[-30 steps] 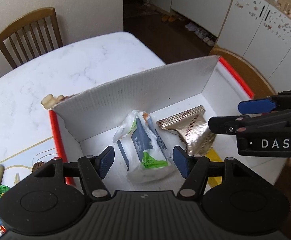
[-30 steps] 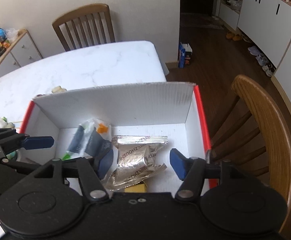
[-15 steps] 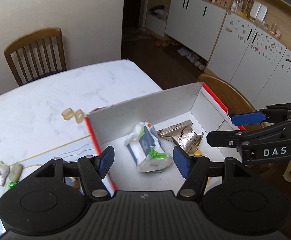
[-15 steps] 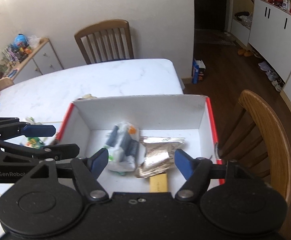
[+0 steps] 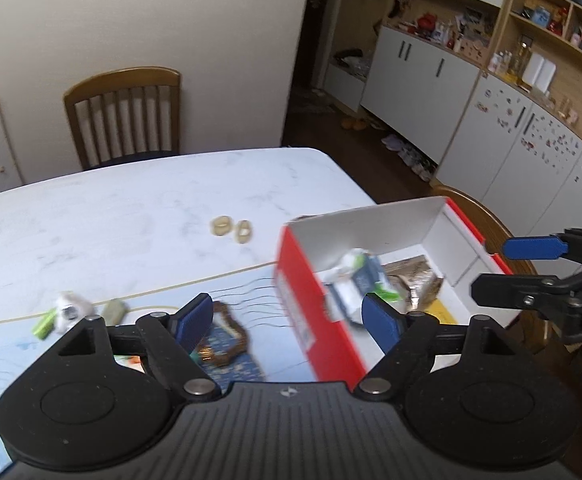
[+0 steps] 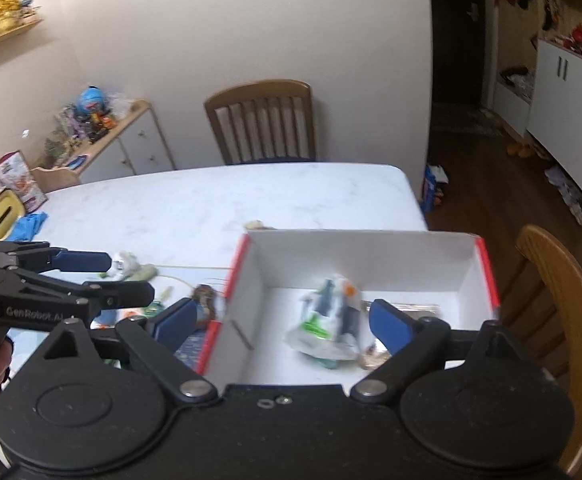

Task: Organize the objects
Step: 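Withdraw both grippers from the box toward the remaining table items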

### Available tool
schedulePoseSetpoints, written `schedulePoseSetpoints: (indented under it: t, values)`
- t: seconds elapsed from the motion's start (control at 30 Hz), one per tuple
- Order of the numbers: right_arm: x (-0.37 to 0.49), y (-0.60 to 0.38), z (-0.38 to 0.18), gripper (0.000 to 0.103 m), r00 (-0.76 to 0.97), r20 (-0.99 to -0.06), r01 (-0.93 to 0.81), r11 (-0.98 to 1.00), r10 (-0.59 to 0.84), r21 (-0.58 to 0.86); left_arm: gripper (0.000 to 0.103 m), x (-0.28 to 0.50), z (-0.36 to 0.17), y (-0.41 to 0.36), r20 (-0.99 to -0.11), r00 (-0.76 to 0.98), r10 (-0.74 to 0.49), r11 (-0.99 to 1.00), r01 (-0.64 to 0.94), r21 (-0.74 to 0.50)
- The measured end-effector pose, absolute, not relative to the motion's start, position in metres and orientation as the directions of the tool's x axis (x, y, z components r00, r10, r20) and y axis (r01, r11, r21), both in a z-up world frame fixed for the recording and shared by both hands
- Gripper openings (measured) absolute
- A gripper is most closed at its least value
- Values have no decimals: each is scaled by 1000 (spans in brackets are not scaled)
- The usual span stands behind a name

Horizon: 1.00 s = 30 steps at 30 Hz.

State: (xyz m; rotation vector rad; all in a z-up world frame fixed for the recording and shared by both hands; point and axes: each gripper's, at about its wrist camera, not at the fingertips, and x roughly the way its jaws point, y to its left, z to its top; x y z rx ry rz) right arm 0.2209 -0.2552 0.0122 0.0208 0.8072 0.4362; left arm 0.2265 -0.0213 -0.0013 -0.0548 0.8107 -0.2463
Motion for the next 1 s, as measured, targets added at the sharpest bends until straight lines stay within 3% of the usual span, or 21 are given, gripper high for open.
schedulePoseSetpoints:
  t: [0.27, 0.37, 0.63, 1.0]
  values:
    - [200, -207, 14, 94, 614, -675, -412, 896, 409, 169, 89, 208, -8, 40, -703, 676, -222, 974, 182, -132]
    - [195, -188, 11, 94, 601, -681, -428, 888, 418, 168, 103, 201, -13, 67, -691, 693, -207, 978, 169, -123]
    - [190, -142, -3, 94, 563, -711, -428, 885, 420, 184, 103, 187, -33, 133, -684, 705, -188, 982, 145, -120]
    - [189, -85, -28, 93, 543, -747, -421, 894, 384, 154, 103, 172, -95, 183, -735, 672, -93, 990, 138, 1]
